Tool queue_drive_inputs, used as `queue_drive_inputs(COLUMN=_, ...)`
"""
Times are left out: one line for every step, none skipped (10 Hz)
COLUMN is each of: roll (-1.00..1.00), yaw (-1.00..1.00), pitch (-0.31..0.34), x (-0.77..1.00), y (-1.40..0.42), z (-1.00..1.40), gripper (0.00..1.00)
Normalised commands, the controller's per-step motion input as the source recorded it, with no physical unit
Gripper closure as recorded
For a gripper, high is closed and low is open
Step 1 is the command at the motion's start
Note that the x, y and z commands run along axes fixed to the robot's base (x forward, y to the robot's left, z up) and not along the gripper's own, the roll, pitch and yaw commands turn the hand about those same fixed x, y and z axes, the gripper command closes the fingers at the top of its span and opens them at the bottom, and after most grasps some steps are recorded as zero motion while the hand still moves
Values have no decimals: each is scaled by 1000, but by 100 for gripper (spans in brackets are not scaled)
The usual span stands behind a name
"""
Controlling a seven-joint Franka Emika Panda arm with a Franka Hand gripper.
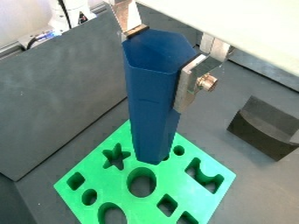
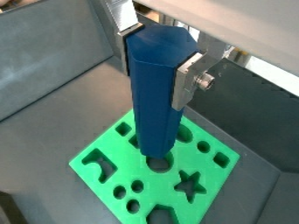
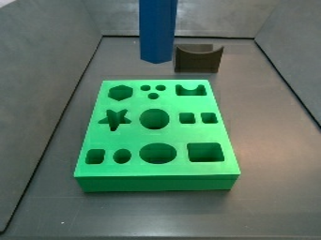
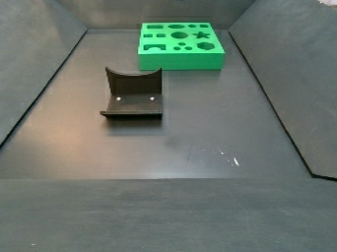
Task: Insert the hexagon object.
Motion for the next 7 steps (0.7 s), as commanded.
queue_drive_inputs(roll=39, yaw=-137, pitch=-153, x=-1000, y=480, z=-906, gripper=100)
queue_drive_inputs(roll=61, yaw=-194, pitch=-154, x=-1000, y=480, z=-823, gripper=100)
queue_drive_inputs(roll=97, yaw=-280, pitch=-173, x=-963, y=237, z=-649, gripper=100)
queue_drive_inputs(roll=64, yaw=-249, pitch=-53, x=-706, y=57, z=-389, gripper=100)
queue_drive_inputs(roll=0, yaw=-89, pitch=-30, x=-306, y=0, z=-283, gripper=100)
queue_drive_inputs(roll=0, yaw=0, pitch=-36, x=-114, y=77, z=-286, gripper=100)
queue_drive_inputs(roll=10, yaw=134, pitch=-17, x=0, y=166, z=-366, gripper=100)
